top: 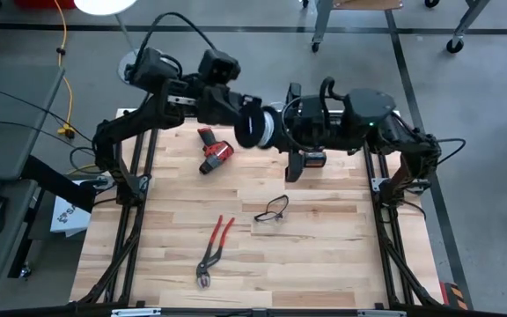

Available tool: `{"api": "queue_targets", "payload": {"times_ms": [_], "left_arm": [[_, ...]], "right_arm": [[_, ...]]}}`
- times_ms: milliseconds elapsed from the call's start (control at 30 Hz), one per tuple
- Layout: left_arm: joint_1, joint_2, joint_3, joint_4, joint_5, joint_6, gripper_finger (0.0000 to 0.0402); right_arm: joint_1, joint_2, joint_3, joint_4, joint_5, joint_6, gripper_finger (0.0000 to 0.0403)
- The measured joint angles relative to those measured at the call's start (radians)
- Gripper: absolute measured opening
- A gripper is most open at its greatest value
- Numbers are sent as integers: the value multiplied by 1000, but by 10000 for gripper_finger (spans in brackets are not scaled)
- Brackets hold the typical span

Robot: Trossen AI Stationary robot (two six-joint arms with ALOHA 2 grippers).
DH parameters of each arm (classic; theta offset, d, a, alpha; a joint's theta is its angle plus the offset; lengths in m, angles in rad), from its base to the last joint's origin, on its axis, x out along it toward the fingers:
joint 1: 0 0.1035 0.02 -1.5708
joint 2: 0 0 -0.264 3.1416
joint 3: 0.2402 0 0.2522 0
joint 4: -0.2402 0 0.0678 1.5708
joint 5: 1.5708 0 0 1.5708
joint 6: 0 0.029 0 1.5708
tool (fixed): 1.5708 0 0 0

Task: Coil cords
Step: Coil the white wire onto the black spool

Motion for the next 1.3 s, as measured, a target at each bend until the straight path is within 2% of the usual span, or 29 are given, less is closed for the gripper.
{"api": "queue_targets", "payload": {"times_ms": [200, 367, 533, 700, 900, 1100, 1300], "left_arm": [[39, -24, 0, 8, -44, 162, 0], [65, -42, -1, 1, -134, 348, 0], [82, -61, -1, 0, -145, 476, 1], [80, -69, 1, 15, -171, 503, 1], [54, -65, 0, 7, -172, 531, 1], [53, -74, 0, 15, -165, 530, 1], [53, -75, 0, 11, -167, 545, 1]], "right_arm": [[14, 4, 0, 28, -16, 17, 0], [17, 4, 2, 40, -13, 36, 0], [19, 7, 2, 54, 17, 84, 9], [13, 28, 1, 34, 17, 78, 77], [-16, 76, 0, 75, 75, 46, 154], [-20, 92, -1, 127, 87, 36, 173], [-21, 87, 0, 154, 25, 76, 174]]}}
